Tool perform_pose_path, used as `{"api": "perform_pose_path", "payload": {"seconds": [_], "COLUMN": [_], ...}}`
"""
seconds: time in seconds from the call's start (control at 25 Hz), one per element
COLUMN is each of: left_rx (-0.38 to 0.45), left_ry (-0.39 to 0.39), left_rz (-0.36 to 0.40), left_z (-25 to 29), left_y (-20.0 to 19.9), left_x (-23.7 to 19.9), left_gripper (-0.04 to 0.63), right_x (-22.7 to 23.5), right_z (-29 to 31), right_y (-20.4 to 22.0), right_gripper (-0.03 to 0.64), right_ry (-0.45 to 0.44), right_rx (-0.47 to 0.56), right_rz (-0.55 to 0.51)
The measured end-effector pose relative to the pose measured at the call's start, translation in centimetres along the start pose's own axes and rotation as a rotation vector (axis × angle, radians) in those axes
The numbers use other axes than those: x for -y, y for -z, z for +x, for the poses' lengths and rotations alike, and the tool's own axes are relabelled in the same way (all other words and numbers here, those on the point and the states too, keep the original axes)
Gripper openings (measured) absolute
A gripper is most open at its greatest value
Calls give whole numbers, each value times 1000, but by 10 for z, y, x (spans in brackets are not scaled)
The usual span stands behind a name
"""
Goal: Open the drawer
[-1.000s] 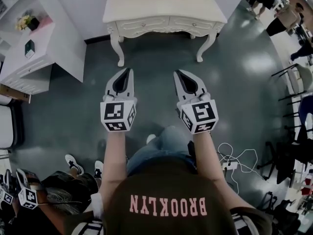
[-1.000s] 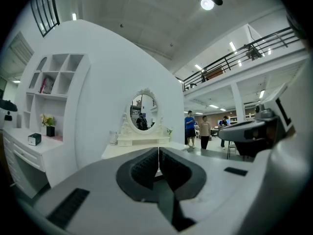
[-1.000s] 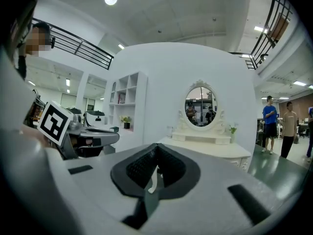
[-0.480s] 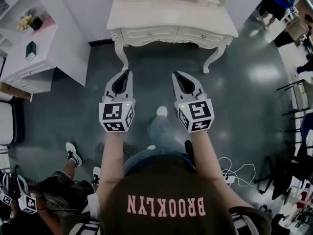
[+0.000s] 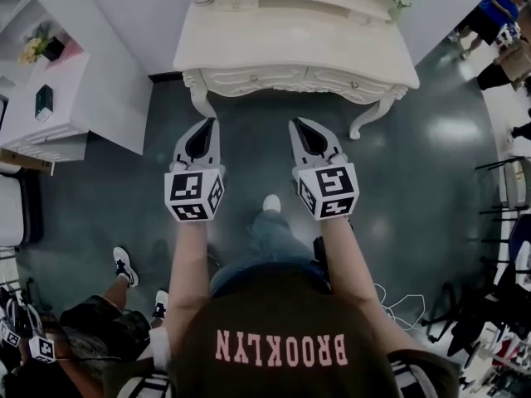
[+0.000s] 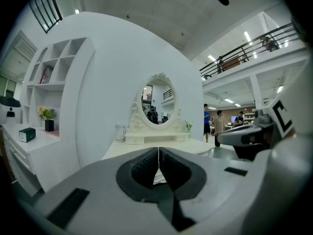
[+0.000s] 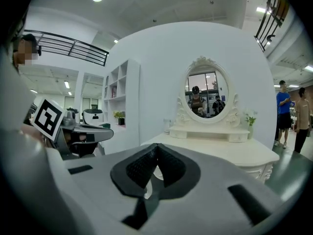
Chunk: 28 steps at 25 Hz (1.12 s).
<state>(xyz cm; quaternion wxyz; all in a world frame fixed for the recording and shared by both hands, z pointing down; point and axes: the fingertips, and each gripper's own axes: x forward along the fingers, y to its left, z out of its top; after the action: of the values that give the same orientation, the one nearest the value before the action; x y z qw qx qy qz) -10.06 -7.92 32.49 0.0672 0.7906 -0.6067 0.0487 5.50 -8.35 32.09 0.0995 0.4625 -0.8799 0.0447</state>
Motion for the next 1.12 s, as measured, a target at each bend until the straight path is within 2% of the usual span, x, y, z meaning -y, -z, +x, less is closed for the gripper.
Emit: {"api": "perform_pose_path", "payload": {"seconds": [0.32,0.64,1.12], "left_rx": [-53,-81,-174], "left_ry": [-53,-106,-75], "left_rz": [-36,-70,-90], "left_z": [79,120,158], "left_y": [7,24,60], "left_x": [-27,-58,-97], "left_gripper": [6,6,6], "right_x": [46,63,64], "right_z": [80,140,210], "right_y": [19,45,91], "right_gripper": [-3,-3,-3], "right_ry": [-37,-70,-66], "right_rx": [-86,-156,-268], "right_rz": [20,24,33]}}
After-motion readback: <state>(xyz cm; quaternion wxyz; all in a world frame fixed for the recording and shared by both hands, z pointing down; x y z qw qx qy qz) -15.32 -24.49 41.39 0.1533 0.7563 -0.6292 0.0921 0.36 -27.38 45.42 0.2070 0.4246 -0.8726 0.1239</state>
